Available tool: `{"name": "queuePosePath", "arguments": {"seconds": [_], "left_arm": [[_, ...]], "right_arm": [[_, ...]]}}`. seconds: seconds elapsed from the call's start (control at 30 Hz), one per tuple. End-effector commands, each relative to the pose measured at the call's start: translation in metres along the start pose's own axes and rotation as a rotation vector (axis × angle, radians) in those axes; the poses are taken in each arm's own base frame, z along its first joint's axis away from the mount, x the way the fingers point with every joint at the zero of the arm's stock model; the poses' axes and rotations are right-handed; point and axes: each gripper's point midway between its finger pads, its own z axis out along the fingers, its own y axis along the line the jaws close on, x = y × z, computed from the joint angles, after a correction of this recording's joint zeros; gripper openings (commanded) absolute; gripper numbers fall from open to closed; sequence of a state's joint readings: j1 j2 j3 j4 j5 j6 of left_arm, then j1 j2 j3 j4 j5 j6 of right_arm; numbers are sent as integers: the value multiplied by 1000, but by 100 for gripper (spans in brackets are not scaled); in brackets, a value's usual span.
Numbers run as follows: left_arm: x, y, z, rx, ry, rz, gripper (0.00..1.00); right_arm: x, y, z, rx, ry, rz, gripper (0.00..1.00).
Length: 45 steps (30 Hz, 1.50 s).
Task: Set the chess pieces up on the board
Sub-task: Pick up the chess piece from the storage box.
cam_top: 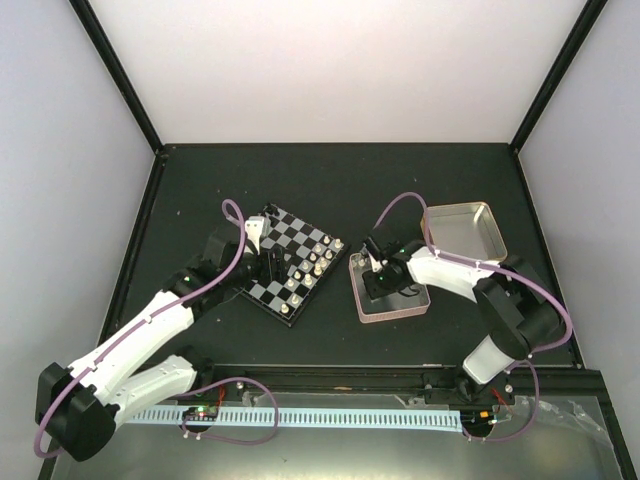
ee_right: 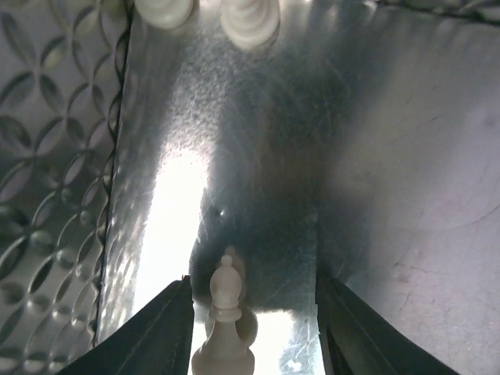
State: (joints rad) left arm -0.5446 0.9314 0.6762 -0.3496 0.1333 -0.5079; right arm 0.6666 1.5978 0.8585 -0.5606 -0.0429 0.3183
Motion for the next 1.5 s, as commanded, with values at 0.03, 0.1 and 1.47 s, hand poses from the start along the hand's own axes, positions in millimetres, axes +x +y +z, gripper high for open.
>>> {"name": "queuePosePath", "arguments": {"seconds": [0.03,0.1,1.47], "left_arm": [[-3,0,-1,1,-11,5,76],[-2,0,-1,1,-9,6,76],[7,-122,-15,685,281,-114,77]], "right_arm": [[-8,-5,-2,63,-4,18,44],[-7,-5,-4,82,3,23,44],[-39,128,-159,-648,-603,-379,12]]}}
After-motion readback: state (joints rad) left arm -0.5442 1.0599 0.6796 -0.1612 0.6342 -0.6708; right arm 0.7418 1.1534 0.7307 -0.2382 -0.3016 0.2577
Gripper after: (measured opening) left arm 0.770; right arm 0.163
